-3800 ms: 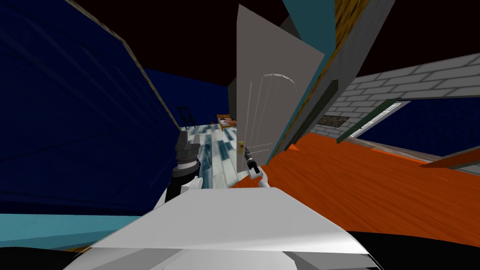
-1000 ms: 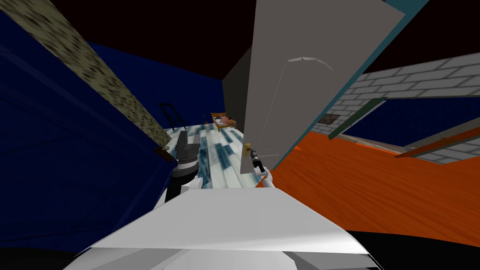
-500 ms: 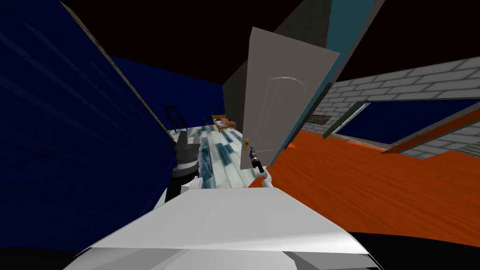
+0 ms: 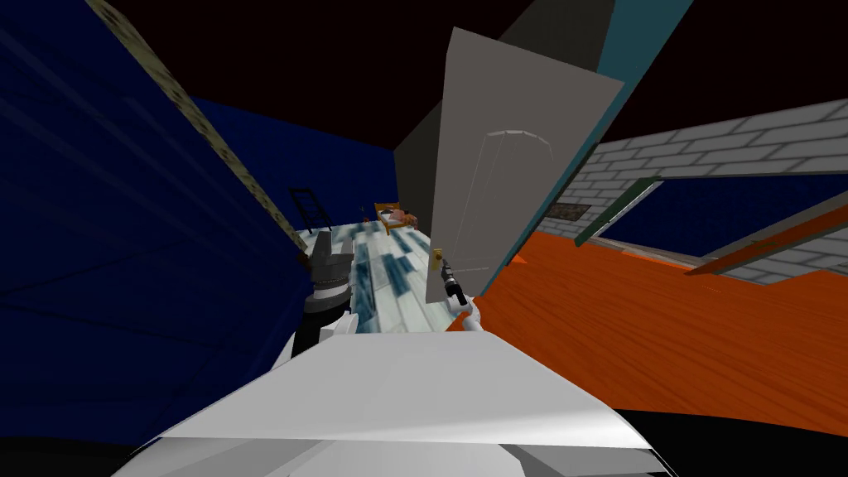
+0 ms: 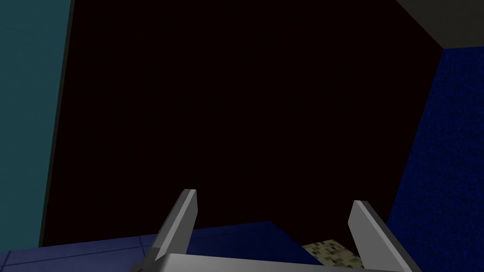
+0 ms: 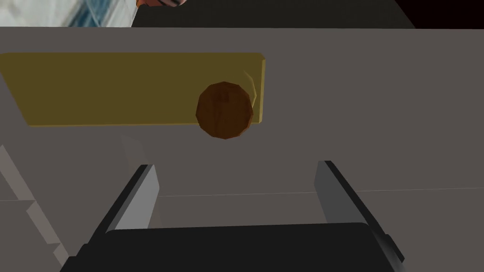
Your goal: Push the door open
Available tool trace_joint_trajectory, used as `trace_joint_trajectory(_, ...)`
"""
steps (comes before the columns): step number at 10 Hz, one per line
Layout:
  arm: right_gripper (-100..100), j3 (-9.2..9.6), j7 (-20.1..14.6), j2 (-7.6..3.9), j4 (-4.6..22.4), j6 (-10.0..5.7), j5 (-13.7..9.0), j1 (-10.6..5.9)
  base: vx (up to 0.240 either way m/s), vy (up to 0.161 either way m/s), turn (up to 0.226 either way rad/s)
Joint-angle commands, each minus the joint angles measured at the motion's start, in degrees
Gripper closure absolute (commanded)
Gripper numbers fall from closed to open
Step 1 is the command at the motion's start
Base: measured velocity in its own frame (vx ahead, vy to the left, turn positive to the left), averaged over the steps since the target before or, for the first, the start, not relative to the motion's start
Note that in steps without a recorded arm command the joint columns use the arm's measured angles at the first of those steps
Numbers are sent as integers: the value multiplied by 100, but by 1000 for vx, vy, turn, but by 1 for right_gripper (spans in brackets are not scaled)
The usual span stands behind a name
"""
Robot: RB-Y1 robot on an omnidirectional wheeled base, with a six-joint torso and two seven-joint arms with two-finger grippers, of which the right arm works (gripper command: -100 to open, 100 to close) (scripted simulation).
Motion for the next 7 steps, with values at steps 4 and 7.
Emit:
trace_joint_trajectory(4,-100,-74,29,36,107,-116,2,-41,206,18,23)
trace_joint_trajectory(7,100,-77,30,40,111,-118,2,-44,92,15,6)
